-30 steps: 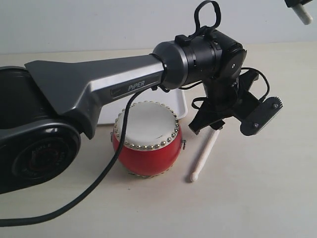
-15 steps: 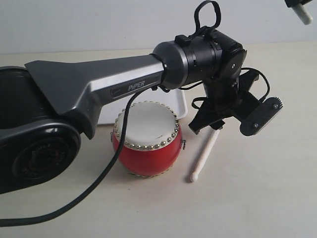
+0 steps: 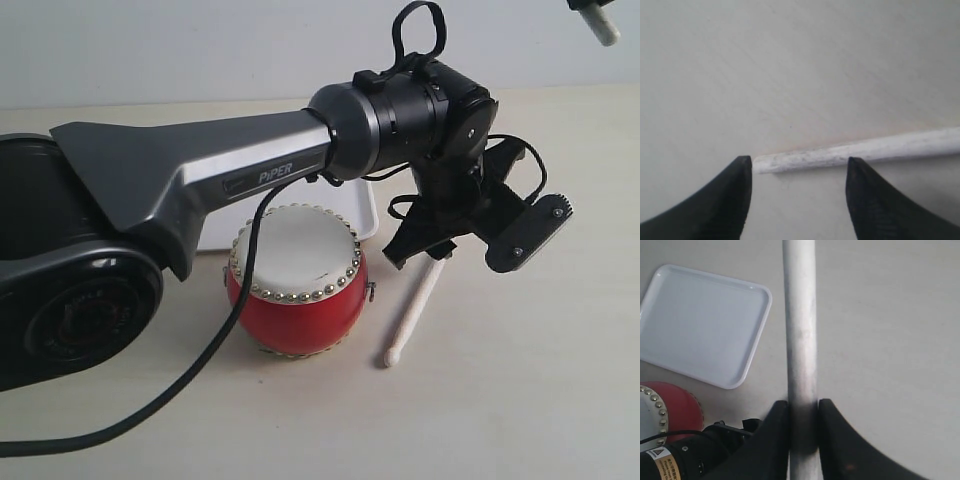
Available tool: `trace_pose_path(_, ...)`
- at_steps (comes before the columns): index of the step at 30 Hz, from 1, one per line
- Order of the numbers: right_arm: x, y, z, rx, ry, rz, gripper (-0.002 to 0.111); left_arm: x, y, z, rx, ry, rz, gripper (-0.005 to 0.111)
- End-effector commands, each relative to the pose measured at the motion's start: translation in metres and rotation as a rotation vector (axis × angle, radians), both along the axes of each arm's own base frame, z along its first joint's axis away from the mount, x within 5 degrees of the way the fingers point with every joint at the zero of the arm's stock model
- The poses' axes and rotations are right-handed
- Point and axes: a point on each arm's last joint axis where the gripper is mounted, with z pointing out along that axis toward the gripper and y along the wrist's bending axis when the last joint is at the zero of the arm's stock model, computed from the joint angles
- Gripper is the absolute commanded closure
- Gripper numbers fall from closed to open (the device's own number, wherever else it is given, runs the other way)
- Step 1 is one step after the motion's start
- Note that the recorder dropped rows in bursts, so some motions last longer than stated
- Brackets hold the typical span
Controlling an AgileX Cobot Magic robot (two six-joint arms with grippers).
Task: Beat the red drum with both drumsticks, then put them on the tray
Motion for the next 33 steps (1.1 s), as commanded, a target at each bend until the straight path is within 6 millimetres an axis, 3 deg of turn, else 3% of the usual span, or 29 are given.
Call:
trace_pose_path(1,-0.003,0.0,0.005,0.006,-0.019,0.0,0.108,0.001,0.0,0.011,-0.008,-0.033,-0.004,0.052)
trace_pose_path(11,-0.003,0.0,0.005,0.006,-0.019,0.0,0.108,0.009,0.006,0.013,0.129,-0.205,-0.058,0.052)
trace_pose_path(22,-0.003,0.0,0.005,0.006,-0.019,0.0,0.108,0.012,0.006,0.014,0.111,-0.221,-0.06,0.052)
trace_pose_path(23,-0.003,0.0,0.005,0.006,-0.019,0.0,0.108,0.011,0.007,0.014,0.139,-0.228,-0.098,0.052)
trace_pose_path(26,-0.003,0.0,0.005,0.006,-0.019,0.0,0.108,0.005,0.017,0.007,0.404,-0.25,-0.498,0.052)
trace_pose_path(33,-0.003,0.0,0.005,0.006,-0.019,0.0,0.108,-0.009,0.013,0.002,0.417,-0.2,-0.514,0.052)
